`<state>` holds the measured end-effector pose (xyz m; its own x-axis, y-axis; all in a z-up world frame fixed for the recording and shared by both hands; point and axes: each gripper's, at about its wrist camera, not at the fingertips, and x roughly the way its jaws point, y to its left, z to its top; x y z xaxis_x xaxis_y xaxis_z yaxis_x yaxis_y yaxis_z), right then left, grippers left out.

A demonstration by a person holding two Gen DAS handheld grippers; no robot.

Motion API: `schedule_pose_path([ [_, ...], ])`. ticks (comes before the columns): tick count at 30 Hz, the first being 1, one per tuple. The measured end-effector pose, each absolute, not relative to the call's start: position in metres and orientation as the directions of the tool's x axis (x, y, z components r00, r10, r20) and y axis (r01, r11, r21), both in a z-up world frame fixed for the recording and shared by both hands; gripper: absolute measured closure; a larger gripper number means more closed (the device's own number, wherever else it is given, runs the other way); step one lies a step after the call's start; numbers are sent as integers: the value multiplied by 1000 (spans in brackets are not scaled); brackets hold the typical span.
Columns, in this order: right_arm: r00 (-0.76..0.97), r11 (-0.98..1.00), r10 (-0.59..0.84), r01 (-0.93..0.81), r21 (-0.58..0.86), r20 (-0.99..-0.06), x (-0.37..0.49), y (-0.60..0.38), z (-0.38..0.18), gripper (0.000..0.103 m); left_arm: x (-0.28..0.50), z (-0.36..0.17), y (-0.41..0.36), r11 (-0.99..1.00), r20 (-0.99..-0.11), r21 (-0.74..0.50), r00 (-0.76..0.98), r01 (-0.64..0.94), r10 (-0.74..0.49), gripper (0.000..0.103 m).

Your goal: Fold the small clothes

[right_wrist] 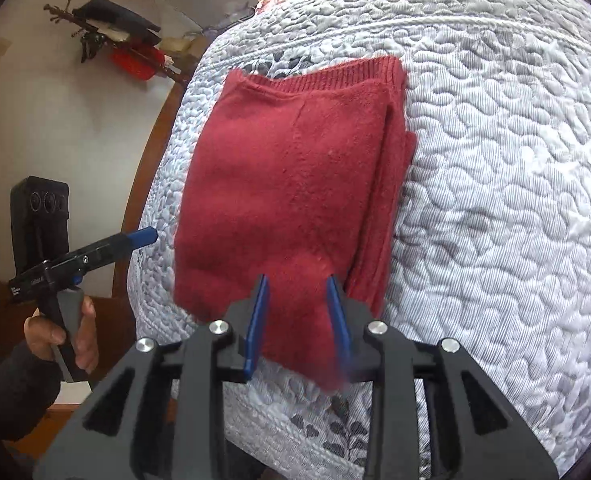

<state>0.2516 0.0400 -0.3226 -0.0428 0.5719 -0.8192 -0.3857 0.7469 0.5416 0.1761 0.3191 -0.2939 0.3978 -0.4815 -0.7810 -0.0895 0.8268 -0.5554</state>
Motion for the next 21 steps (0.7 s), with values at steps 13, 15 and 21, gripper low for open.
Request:
schedule_pose_path([
  [13,-28,801,523,-325,502,-852,223,18,-341,76,149,-334,300,885,-881,-444,247,-141,-403,13],
  [15,10,811,519,-322,489,-855,215,13,-315,50,136,-311,301,901,-897,-406,252,-151,-362,4],
  [21,163,916,296,-329,231,-941,154,16,-198,11,75,-179,283,964,-921,-215,359,-155,-148,4],
])
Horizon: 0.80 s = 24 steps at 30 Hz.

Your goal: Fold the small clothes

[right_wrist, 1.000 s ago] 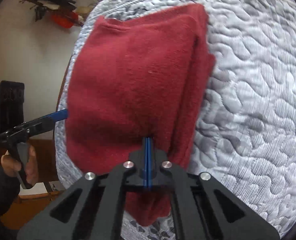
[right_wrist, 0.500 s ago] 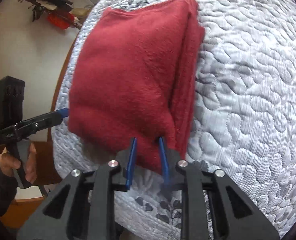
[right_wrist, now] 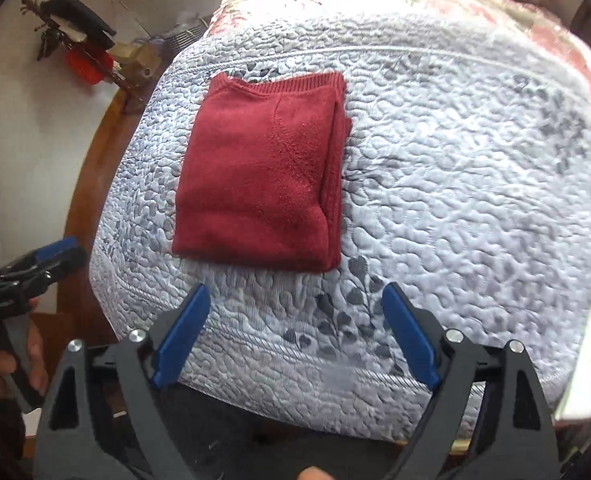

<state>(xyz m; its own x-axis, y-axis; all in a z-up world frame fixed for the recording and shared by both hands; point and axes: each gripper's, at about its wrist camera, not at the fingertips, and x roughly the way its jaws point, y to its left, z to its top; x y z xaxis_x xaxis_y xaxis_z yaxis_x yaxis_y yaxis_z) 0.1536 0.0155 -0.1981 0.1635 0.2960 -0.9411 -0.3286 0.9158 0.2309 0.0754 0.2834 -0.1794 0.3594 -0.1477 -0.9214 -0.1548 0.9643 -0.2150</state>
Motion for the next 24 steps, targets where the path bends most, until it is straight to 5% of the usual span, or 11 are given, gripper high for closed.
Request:
schedule_pose_path([
  [3,268,919,236,-373,125,-934,110,30,-131,4,45,-112,270,972,-933,-105,358,-210,-24,4],
  [8,347,926,230,-366,95,-909,68,34,-60,3,-4,-44,248,983,-908,-118,416,-141,-49,4],
  [14,440,940,84,-332,-75,-894,48,37,-20,3,-27,-12,236,988,-888,-118,456,-102,-59,4],
  [24,442,954,149,-300,10,-885,29,27,7,3,-25,4,232,988,-855,-135,512,-69,-81,4],
])
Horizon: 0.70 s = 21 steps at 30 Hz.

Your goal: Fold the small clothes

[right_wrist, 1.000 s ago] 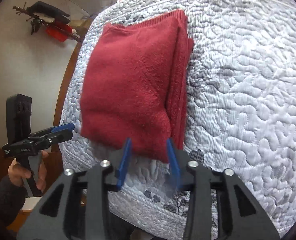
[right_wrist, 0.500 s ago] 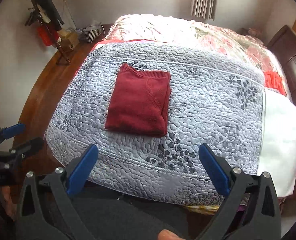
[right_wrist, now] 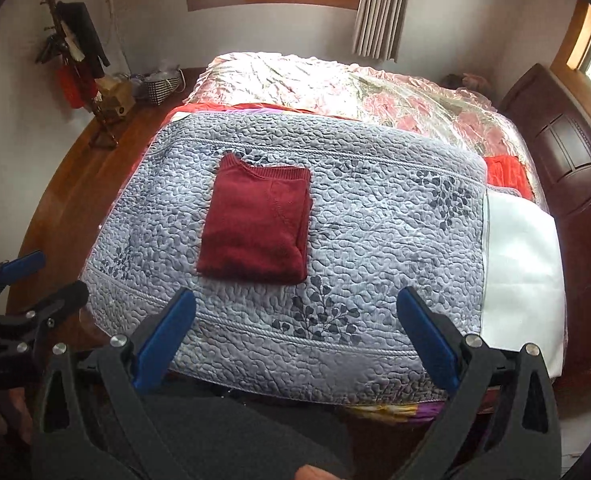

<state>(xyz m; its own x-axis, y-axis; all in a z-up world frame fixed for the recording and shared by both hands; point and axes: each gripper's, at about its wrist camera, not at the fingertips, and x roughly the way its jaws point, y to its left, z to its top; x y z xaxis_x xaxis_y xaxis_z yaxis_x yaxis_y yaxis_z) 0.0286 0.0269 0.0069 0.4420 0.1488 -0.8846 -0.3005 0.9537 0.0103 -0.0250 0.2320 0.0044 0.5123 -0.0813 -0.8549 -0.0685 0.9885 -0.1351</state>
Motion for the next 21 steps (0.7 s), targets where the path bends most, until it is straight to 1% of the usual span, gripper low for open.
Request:
schedule_pose_path([
  [8,454,949,162,-314,13,-876,16,30,13,3,-34,0,224,991,-858,-124,507,-42,-86,4],
  [13,446,949,172,-313,27,-878,14,31,11,5,-37,-1,225,990,-859,-135,504,-49,-92,4],
  [21,464,946,166,-325,7,-870,13,36,15,5,-39,2,228,989,-852,-137,517,-64,-84,4],
])
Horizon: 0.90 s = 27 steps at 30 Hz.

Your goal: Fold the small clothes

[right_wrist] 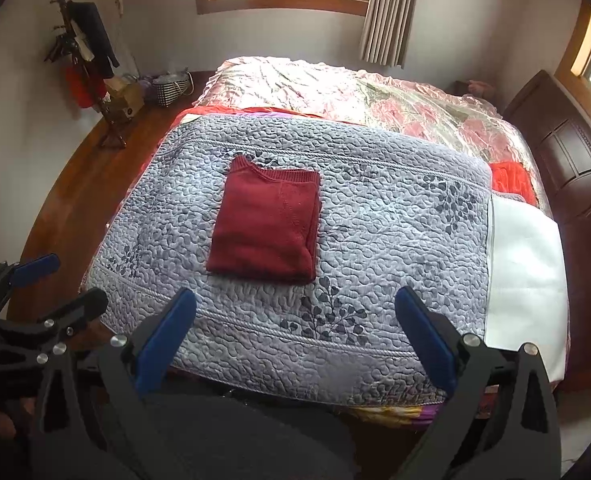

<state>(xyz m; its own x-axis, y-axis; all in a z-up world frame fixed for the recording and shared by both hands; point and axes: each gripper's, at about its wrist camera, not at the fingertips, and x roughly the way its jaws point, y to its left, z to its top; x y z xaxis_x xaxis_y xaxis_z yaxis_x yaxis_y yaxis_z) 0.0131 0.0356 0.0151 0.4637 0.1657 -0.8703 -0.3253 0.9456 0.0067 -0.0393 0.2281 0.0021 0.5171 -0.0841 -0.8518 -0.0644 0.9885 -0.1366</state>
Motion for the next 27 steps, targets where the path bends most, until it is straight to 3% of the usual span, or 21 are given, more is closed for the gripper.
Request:
schedule_pose_path([
  [27,461,941,158,-340,-9,-873,20,41,18,3,-31,7,229,991,-854,-118,514,-56,-73,4],
])
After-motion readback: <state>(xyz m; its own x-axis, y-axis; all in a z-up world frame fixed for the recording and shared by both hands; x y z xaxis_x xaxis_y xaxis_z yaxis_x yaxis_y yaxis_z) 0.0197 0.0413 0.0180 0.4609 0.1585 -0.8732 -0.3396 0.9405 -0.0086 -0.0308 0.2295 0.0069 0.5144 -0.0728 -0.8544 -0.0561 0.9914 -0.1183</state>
